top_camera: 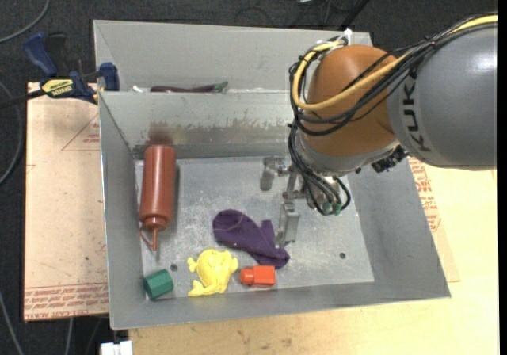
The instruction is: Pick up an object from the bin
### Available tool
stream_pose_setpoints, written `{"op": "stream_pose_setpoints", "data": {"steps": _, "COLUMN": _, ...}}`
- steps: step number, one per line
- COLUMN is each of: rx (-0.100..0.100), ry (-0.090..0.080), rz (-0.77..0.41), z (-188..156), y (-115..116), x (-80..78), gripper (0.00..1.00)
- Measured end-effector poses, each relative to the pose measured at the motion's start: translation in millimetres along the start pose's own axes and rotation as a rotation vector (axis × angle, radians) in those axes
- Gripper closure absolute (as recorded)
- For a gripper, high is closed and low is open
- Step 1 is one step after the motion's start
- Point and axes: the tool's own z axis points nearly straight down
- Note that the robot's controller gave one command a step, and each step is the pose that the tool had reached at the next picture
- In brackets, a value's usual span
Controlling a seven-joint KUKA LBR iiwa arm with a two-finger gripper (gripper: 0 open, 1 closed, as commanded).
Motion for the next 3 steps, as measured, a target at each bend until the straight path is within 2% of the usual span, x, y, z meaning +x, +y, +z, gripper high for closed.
{"op": "stream_pose_setpoints", "data": {"steps": 1, "rx": 0.000, "ry": -0.008, "rz": 0.001, "z": -4, "y": 0, "x": -1.5, "gripper": 0.00}}
{"op": "stream_pose_setpoints", "data": {"steps": 2, "rx": -0.001, "ry": -0.015, "rz": -0.042, "z": 31, "y": 9, "x": -5.1, "gripper": 0.00}}
{"op": "stream_pose_setpoints", "data": {"steps": 3, "rx": -0.001, "ry": -0.012, "rz": -0.081, "z": 84, "y": 13, "x": -4.9, "gripper": 0.00}}
